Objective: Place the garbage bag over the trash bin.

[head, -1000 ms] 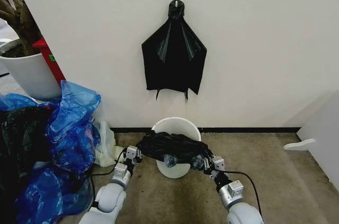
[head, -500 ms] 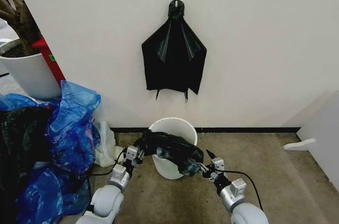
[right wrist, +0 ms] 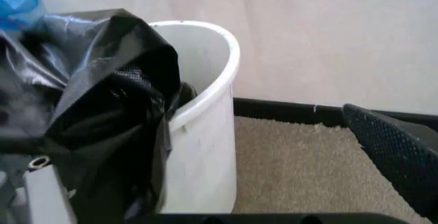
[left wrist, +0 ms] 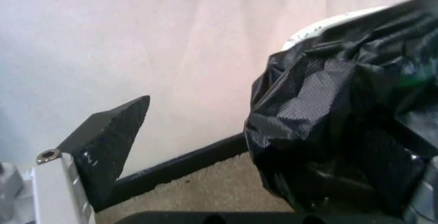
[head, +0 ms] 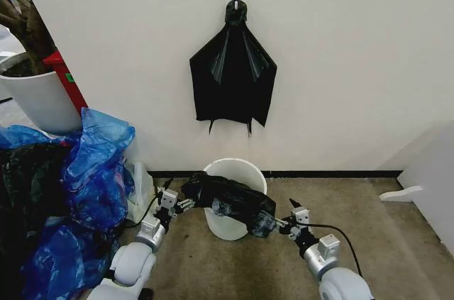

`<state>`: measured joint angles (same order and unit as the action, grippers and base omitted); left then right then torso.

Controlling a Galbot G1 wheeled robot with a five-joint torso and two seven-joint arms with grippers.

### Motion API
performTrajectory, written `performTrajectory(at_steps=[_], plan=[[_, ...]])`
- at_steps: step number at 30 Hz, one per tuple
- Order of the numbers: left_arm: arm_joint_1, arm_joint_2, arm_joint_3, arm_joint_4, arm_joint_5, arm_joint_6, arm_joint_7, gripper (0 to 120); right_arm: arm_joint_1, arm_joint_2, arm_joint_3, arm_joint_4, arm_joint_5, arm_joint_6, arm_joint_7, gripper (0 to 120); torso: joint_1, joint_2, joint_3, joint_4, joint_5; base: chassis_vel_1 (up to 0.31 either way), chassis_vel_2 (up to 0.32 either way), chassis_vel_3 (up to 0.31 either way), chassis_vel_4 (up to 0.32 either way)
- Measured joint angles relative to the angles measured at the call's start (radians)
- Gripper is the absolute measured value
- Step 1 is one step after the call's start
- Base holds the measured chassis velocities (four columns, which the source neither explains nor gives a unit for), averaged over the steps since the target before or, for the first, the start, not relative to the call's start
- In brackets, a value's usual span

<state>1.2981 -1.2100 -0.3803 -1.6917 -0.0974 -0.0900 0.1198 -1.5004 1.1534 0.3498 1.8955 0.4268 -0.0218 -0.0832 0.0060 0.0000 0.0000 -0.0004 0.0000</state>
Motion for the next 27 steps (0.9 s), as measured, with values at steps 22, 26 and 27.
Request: performTrajectory(at_steps=[22, 26, 27], plan=[[0.020, 0.034, -0.016, -0.059, -0.086, -0.002, 0.074, 100, 0.006, -0.028, 0.078, 0.022, 0.265, -0.199, -0.228, 100, 0.000, 0.000, 0.000, 0.0001, 0.0002, 0.000, 0.000, 0.000, 0.000], [0.024, 0.032, -0.016, -0.063, -0.081, -0.004, 0.077, 100, 0.001, -0.028, 0.087, 0.043, 0.313, -0.244, -0.249, 100, 0.000, 0.000, 0.000, 0.0001, 0.0000, 0.000, 0.000, 0.000, 0.000], [0.025, 0.031, -0.016, -0.064, -0.080, -0.005, 0.078, 100, -0.002, -0.030, 0.093, 0.048, 0.318, -0.253, -0.266, 100, 0.000, 0.000, 0.000, 0.0001, 0.0000, 0.000, 0.000, 0.000, 0.000]])
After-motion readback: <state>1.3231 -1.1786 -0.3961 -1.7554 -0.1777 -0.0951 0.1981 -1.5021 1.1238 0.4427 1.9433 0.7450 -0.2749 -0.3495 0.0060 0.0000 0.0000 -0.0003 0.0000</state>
